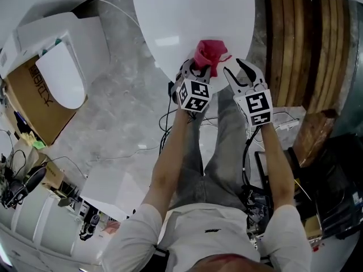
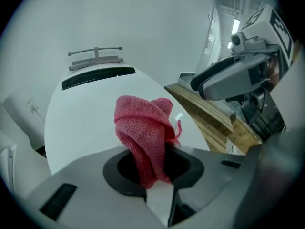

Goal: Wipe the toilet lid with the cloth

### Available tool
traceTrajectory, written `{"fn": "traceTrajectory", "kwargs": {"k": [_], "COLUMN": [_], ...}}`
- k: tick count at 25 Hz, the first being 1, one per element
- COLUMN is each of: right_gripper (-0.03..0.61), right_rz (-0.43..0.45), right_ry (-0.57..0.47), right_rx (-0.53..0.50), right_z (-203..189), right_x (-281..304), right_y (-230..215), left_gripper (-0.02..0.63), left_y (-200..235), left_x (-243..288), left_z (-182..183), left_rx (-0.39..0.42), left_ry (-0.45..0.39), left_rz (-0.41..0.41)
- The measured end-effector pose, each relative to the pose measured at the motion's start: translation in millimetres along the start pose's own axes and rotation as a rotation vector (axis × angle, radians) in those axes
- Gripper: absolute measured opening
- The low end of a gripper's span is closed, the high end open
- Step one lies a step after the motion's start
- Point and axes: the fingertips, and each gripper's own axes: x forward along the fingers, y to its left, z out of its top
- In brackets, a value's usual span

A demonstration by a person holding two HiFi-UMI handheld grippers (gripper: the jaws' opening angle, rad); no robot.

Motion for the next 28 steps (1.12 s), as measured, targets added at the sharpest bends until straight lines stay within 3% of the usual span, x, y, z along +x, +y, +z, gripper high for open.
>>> {"fn": "traceTrajectory", "kwargs": {"k": [7, 19, 28], "right_gripper": [0.192, 0.192, 0.192], "right_rz": [0.039, 0.064, 0.086], "right_ry": [0.001, 0.021, 0.023], "right_rx": [-0.061, -0.079, -0.131], "right_z": [3.4, 3.3, 0.8], "right_x": [12.4, 23.8, 29.0], "right_y": [25.7, 59.8, 85.7], "left_gripper": [0.109, 0.109, 0.109], "left_y": [23.6, 68.5, 112.4], "left_x": [-15.9, -48.6, -79.0], "left_z": [-19.3, -61.4, -87.1], "left_rx": [-0.018, -0.072, -0.095], "left_ry": [0.003, 0.013, 0.013], "left_rz": [0.030, 0.114, 0.229]}}
